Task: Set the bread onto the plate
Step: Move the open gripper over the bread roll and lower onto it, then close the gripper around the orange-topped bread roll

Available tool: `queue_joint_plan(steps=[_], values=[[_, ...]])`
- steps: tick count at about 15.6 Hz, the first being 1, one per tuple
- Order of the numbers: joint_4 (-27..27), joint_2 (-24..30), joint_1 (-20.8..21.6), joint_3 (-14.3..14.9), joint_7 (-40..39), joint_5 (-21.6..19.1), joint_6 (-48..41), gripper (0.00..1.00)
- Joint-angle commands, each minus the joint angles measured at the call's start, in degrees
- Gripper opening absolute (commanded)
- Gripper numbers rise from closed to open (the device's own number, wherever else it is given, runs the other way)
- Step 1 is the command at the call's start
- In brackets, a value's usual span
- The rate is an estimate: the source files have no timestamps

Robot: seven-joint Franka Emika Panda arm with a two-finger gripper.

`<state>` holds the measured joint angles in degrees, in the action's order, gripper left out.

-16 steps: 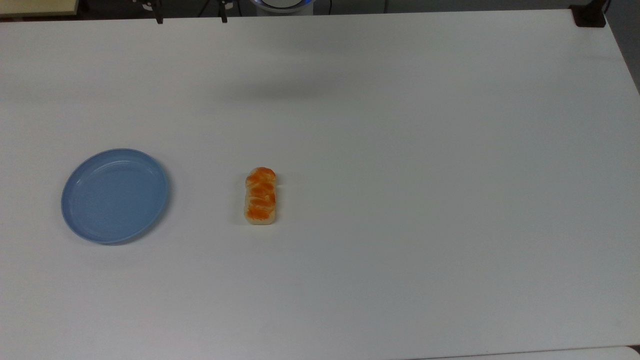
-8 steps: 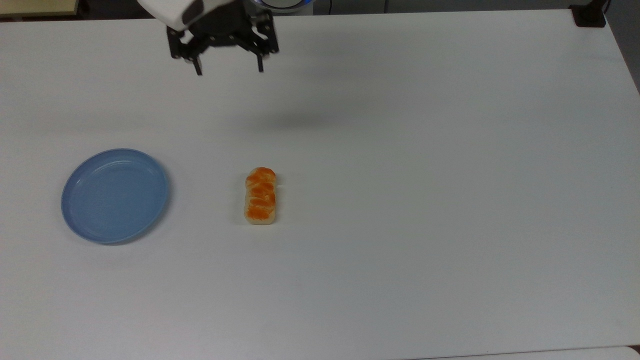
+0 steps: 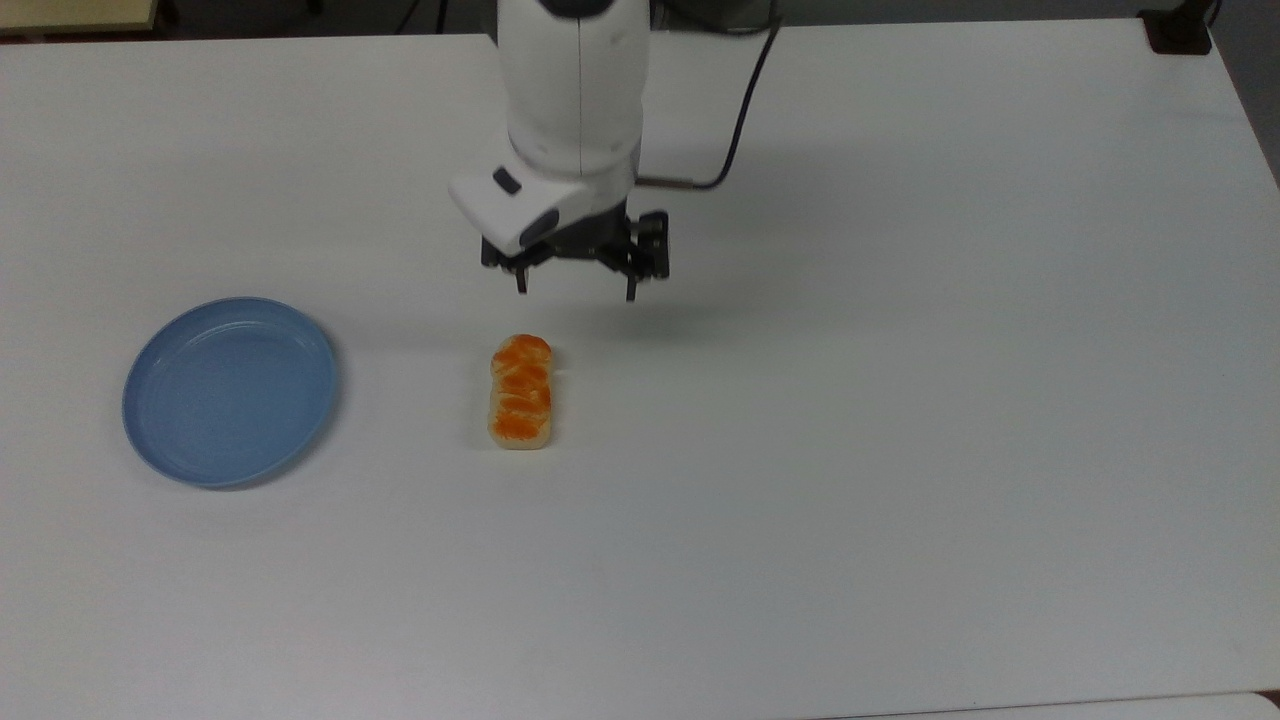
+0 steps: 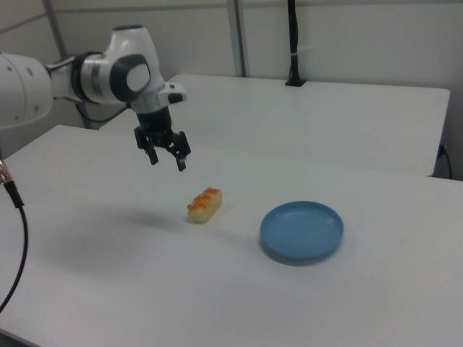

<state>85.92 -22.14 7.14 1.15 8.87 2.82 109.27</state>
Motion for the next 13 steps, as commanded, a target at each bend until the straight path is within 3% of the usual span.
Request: queue_joint_plan(steps=[1,8,13], values=[[-0.75,-3.78,-1.16,1.40,2.83,0.61,4.19,1.00],[-0.66,-10.20,-3.36,1.40,3.09,5.62,8.94,1.00],[-0.40,-11.61,-3.54,1.14,3.78,5.80,10.87,1.00]])
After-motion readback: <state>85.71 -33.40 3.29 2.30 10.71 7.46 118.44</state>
